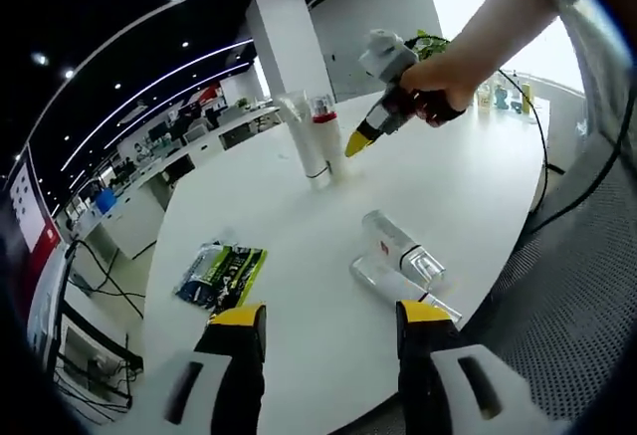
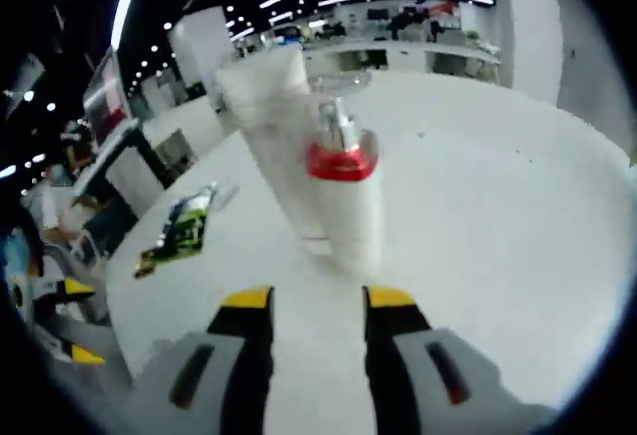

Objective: Arrange the skincare products in the storage area until every visible bottle or jar stands upright without overlapping.

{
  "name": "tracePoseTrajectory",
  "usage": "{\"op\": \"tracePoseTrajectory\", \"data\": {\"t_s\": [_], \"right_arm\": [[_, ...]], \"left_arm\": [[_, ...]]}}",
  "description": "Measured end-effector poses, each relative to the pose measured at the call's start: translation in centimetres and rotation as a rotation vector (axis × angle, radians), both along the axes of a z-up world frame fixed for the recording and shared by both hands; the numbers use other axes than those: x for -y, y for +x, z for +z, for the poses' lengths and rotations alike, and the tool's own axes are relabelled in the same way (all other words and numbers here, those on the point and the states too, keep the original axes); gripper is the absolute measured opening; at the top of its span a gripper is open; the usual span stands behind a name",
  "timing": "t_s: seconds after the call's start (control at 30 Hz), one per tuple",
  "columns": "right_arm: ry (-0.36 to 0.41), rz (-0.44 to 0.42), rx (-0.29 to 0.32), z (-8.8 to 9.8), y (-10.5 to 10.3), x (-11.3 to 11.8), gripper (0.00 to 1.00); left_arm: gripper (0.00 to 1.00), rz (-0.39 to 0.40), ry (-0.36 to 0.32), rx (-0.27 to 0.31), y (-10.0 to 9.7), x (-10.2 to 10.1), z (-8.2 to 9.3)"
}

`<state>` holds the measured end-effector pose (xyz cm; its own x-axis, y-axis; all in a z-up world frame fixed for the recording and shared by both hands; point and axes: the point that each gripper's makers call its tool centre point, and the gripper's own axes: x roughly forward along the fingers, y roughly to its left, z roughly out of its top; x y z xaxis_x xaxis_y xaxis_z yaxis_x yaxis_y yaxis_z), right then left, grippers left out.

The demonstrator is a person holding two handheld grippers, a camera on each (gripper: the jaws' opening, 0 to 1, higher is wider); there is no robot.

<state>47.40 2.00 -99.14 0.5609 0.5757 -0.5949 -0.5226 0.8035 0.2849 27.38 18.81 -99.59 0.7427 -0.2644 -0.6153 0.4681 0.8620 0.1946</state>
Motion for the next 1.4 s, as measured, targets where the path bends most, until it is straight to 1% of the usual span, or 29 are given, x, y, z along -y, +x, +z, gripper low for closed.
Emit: {"op": "tracePoseTrajectory", "data": {"t_s": [0.07, 0.13, 0.17, 0.2, 0.3, 0.37, 0.43, 0.47, 0.53, 0.57, 0.67, 0.77, 0.8, 0.83, 0.87, 0.9, 0.93, 0.97, 1.0, 1.03, 1.07, 1.1, 1.17, 1.2, 1.23, 1.3, 1.33, 1.37, 1.4], "right_arm": [[0.038, -0.013, 0.030, 1.0, -1.6, -0.1, 0.33], [0.123, -0.059, 0.049, 2.3, -2.7, -0.3, 0.33], [0.165, -0.084, 0.062, 3.1, -3.7, -0.4, 0.34], [0.180, -0.080, 0.073, 3.6, -4.5, -0.6, 0.35], [0.186, -0.029, 0.138, 4.8, -7.7, -1.5, 0.38], [0.166, 0.014, 0.185, 5.3, -9.4, -1.8, 0.41], [0.175, 0.057, 0.233, 6.1, -10.7, -2.1, 0.45], [0.152, 0.097, 0.259, 6.2, -11.7, -2.0, 0.48], [0.107, 0.110, 0.274, 5.9, -12.5, -1.4, 0.50], [0.100, 0.120, 0.277, 5.8, -13.1, -1.1, 0.50], [0.069, 0.107, 0.285, 5.5, -14.2, 0.2, 0.50], [0.084, 0.064, 0.263, 5.2, -15.0, 1.1, 0.50], [0.077, 0.061, 0.262, 5.2, -15.1, 1.3, 0.50], [0.051, 0.051, 0.239, 5.3, -14.9, 1.5, 0.50], [0.032, 0.038, 0.279, 5.8, -14.5, 1.9, 0.50], [-0.004, 0.011, 0.304, 6.2, -14.2, 2.4, 0.49], [-0.018, 0.014, 0.280, 5.9, -14.5, 2.5, 0.49], [-0.007, 0.018, 0.266, 5.9, -14.7, 2.5, 0.49], [0.007, 0.004, 0.258, 6.0, -15.0, 2.6, 0.49], [0.009, -0.001, 0.257, 6.0, -15.1, 2.7, 0.50], [-0.003, 0.001, 0.265, 6.0, -15.7, 2.9, 0.50], [-0.068, 0.047, 0.263, 5.6, -16.3, 3.2, 0.50], [-0.123, 0.064, 0.281, 5.7, -16.6, 3.6, 0.50], [-0.117, 0.066, 0.313, 6.3, -16.6, 3.6, 0.50], [-0.119, 0.068, 0.322, 6.4, -16.7, 3.7, 0.51], [-0.175, 0.064, 0.364, 6.6, -16.4, 4.3, 0.51], [-0.166, 0.052, 0.362, 6.3, -16.4, 4.3, 0.51], [-0.166, 0.047, 0.360, 6.2, -16.4, 4.3, 0.50], [-0.196, 0.024, 0.349, 5.9, -16.2, 4.6, 0.49]], "left_arm": [[0.54, -0.009, 0.003, -0.011, -0.1, 0.1, -0.2], [0.55, -0.016, 0.005, -0.015, -0.2, 0.2, -0.3], [0.55, -0.021, 0.004, -0.017, -0.1, 0.3, -0.3], [0.56, -0.025, -0.004, -0.027, -0.2, 0.4, -0.4], [0.58, -0.040, -0.027, -0.042, -0.5, 0.8, -0.3], [0.56, -0.046, -0.025, -0.025, -0.5, 0.8, 0.1], [0.55, -0.035, -0.022, 0.010, -0.3, 0.6, 0.7], [0.54, -0.027, -0.011, 0.014, -0.1, 0.4, 0.6], [0.54, -0.019, 0.002, 0.012, 0.0, 0.1, 0.7], [0.54, -0.009, -0.009, 0.014, 0.1, -0.1, 1.2], [0.54, -0.005, -0.080, 0.014, 0.3, 0.4, 2.2], [0.54, -0.012, -0.075, -0.016, 0.0, 0.4, 1.5], [0.54, -0.013, -0.079, -0.024, -0.1, 0.5, 1.4], [0.54, -0.010, -0.094, -0.032, -0.1, 0.5, 1.5], [0.54, -0.006, -0.118, -0.041, -0.2, 0.6, 1.6], [0.56, 0.004, -0.174, -0.058, -0.2, 0.9, 1.8], [0.60, 0.017, -0.203, -0.089, -0.3, 0.9, 1.6], [0.62, 0.045, -0.225, -0.126, -0.5, 0.7, 1.3], [0.62, 0.070, -0.258, -0.140, -0.3, 0.4, 1.4], [0.62, 0.077, -0.269, -0.143, -0.2, 0.3, 1.4], [0.63, 0.123, -0.312, -0.147, 0.3, -0.3, 1.9], [0.63, 0.147, -0.325, -0.153, 0.6, -0.8, 2.0], [0.63, 0.220, -0.326, -0.155, 1.6, -2.8, 2.1], [0.64, 0.263, -0.342, -0.154, 2.3, -3.9, 2.1], [0.66, 0.284, -0.358, -0.149, 2.9, -4.6, 2.1], [0.69, 0.305, -0.395, -0.149, 4.1, -5.5, 2.0], [0.70, 0.318, -0.409, -0.153, 4.6, -6.0, 1.8], [0.71, 0.343, -0.449, -0.149, 5.7, -6.6, 1.6], [0.72, 0.376, -0.476, -0.152, 6.6, -7.5, 1.0]]}}
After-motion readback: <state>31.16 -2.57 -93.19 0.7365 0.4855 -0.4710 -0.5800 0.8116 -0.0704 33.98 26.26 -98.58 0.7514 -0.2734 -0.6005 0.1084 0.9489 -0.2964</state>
